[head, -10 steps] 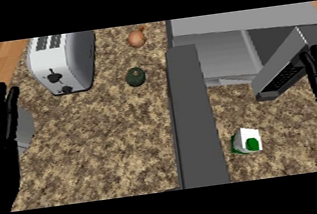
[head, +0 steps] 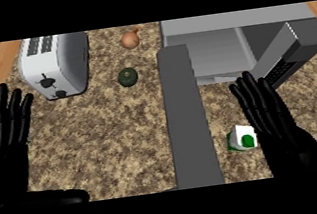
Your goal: Pick up the milk, place it into the microwave and close the microwave
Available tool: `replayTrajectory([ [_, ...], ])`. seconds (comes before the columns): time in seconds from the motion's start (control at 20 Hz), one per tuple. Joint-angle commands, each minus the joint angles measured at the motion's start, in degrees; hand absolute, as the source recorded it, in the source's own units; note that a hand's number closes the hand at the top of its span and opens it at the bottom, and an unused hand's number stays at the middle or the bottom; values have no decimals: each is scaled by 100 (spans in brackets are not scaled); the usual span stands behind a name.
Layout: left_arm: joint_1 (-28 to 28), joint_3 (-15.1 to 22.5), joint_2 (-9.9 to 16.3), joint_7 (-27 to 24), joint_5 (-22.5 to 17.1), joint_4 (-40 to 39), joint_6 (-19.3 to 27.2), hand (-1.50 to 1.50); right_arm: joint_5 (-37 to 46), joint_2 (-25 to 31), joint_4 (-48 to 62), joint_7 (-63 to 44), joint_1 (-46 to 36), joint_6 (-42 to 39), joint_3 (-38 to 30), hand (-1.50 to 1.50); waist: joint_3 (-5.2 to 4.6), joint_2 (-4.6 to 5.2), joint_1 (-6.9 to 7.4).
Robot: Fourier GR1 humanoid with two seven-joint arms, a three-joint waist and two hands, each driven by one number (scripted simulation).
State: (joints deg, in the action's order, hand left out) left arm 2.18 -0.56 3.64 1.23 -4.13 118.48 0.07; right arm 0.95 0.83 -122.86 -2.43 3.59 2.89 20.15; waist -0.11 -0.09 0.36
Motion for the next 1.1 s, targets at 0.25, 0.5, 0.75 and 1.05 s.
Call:
replayTrajectory([
  [0.25,1060,-134,-16,26,-551,659,-371,-150,470,-80,-431,2,875,537,1749,-150,9,-9,-14],
  [0.5,627,-291,-47,-77,-554,181,-366,-150,966,-81,-43,296,794,1008,1525,-150,11,1,-42],
  [0.75,1570,-481,78,-568,-936,442,-1088,-150,923,-78,-5,34,583,1052,1020,-150,10,2,-11],
  [1.05,1696,-560,-41,-516,-937,653,-1047,-150,518,-1,932,920,840,1055,501,-150,13,6,-13],
])
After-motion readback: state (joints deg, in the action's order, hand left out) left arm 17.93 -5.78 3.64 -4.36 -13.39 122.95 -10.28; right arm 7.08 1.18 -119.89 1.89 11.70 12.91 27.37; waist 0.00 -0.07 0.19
